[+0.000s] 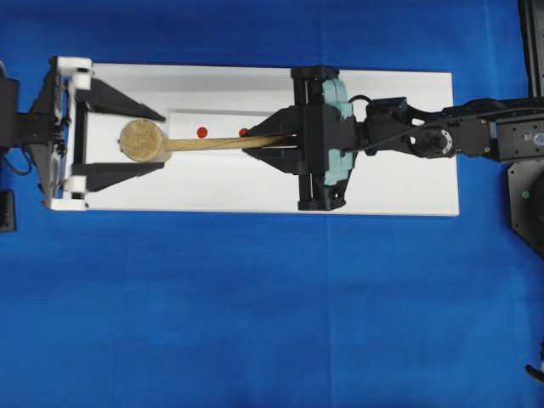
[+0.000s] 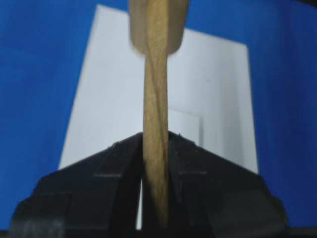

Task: Hit the mark with a hammer.
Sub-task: 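Release the head with the left gripper and raise the mallet upright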

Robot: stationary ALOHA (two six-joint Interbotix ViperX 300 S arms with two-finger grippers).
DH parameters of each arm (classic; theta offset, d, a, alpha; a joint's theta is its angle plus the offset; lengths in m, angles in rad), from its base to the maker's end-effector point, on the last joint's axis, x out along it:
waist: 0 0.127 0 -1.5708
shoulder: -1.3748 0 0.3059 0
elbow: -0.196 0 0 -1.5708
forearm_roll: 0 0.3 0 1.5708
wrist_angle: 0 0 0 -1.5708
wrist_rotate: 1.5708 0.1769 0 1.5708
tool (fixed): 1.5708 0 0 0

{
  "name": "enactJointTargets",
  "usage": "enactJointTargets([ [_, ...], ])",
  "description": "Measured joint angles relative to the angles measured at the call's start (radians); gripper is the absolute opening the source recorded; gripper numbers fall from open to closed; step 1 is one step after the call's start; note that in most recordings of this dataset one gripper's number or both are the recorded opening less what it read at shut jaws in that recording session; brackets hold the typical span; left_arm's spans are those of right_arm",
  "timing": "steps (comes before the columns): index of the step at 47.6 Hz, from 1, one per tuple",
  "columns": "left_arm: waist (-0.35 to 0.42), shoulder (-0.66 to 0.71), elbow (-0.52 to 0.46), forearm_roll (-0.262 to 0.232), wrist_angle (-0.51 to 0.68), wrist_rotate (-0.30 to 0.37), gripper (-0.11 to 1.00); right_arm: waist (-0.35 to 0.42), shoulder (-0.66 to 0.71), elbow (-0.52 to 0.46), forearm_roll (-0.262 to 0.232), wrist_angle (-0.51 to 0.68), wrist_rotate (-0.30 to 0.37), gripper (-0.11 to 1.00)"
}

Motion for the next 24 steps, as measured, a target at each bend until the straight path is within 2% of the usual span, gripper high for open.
enactJointTargets([
  [2,-0.002,-0.017,0.008,0.000,-0.002,-0.002,0.86,-0.003,0.000,0.005,0.005,-0.002,0.000,0.02],
  [7,-0.002,-0.057,0.026,0.000,0.000,0.000,0.80,-0.005,-0.015,0.014,0.020,-0.009,0.000,0.02],
  [14,-0.003,-0.123,0.052,0.000,0.011,0.000,0.80,-0.003,-0.051,0.044,0.054,-0.032,0.000,0.02],
  [24,-0.003,-0.221,0.075,-0.002,0.126,-0.003,0.80,-0.005,-0.130,0.121,0.118,-0.067,0.002,0.02],
])
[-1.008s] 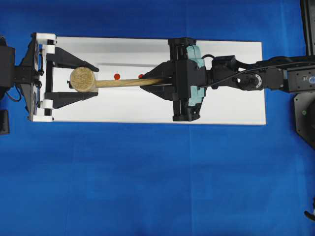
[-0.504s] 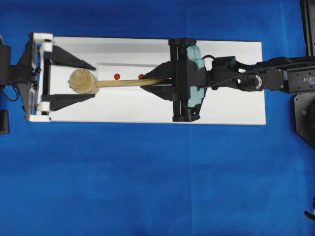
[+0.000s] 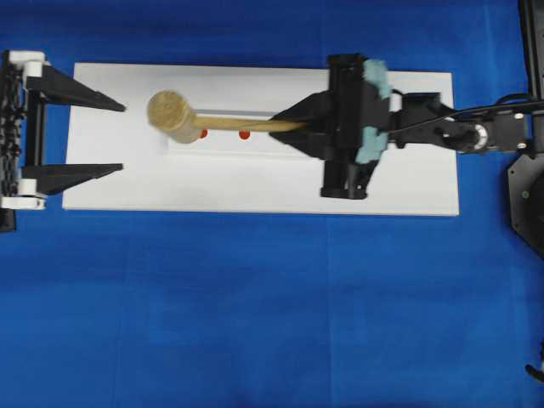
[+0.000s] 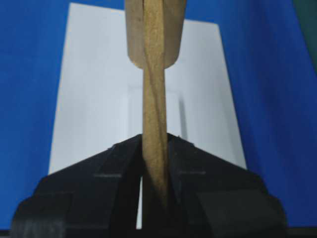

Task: Hit the mark with a hammer.
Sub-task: 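Release the head with the left gripper and raise the mallet upright, then swing the mallet head down onto the red dots with the right gripper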

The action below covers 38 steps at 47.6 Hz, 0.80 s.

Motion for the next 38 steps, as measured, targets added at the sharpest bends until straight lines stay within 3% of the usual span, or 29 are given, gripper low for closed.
enactJointTargets([
  [15,0.000,-0.141,0.026,-0.002,0.160,-0.002,0.80,0.002,-0.103,0.086,0.087,-0.008,0.000,0.02],
  [38,0.000,-0.163,0.038,-0.002,0.173,-0.003,0.80,0.002,-0.034,0.048,0.091,-0.049,-0.002,0.02],
])
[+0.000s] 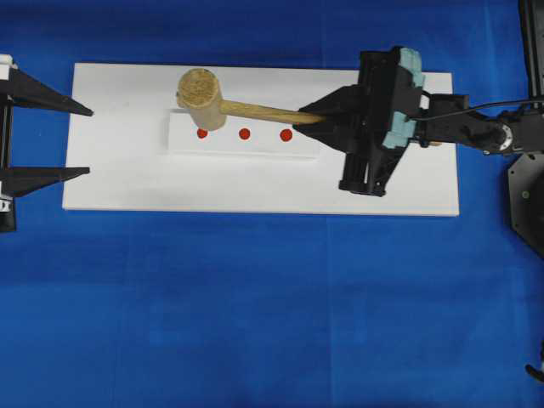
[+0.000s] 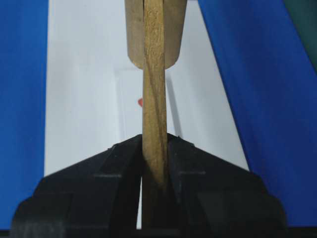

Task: Hit the mark with a hammer.
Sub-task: 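Swing the mallet head down onto the red dots with the right gripper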

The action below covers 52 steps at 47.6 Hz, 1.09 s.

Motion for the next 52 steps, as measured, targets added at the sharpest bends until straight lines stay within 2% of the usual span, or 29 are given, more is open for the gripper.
enactJointTargets([
  [16,0.000,-0.003,0.005,-0.002,0.000,0.000,0.80,0.000,0.067,-0.064,0.002,0.000,0.002,0.02],
  [44,0.000,-0.003,0.006,0.000,0.000,0.000,0.80,0.000,0.092,-0.064,0.009,-0.034,0.002,0.02],
  [52,0.000,-0.003,0.006,-0.002,0.002,0.000,0.80,0.000,0.147,-0.066,0.028,-0.035,0.002,0.02],
])
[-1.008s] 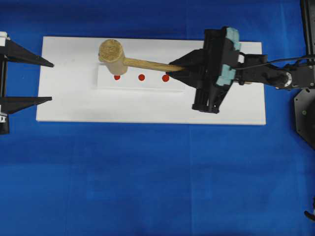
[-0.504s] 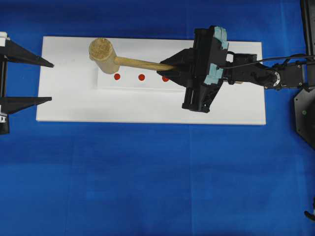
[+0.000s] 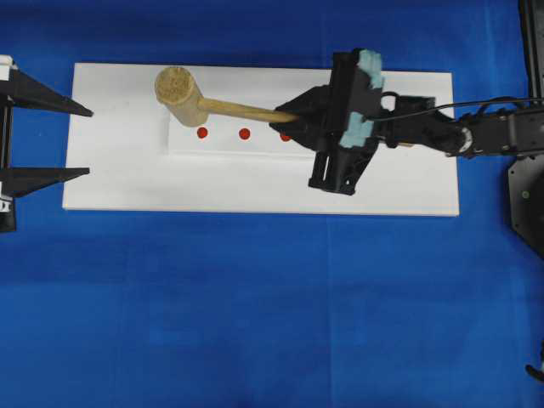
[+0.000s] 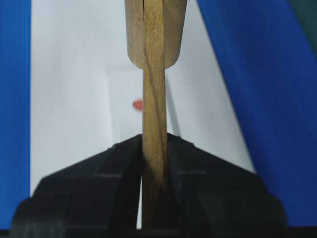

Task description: Hit the mark with a hammer.

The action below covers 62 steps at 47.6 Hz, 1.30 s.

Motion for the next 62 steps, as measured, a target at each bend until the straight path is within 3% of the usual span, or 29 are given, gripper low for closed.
enactJointTargets([
  [12,0.000,0.000,0.000,0.000,-0.002,0.000,0.80,-0.009,0.181,0.000,0.106,-0.003,0.008,0.02],
  [21,0.000,0.000,0.002,0.000,-0.002,0.000,0.80,-0.011,0.181,-0.002,0.115,-0.006,-0.003,0.02],
  [33,0.000,0.000,0.000,0.000,0.000,0.000,0.80,-0.011,0.055,0.023,0.109,-0.011,-0.009,0.02],
  [49,0.000,-0.002,0.000,0.000,0.000,0.002,0.80,-0.009,-0.233,0.179,0.100,-0.012,-0.009,0.02],
  [62,0.000,-0.003,0.000,0.000,-0.002,0.000,0.80,0.006,-0.275,0.206,0.098,-0.012,-0.006,0.02],
])
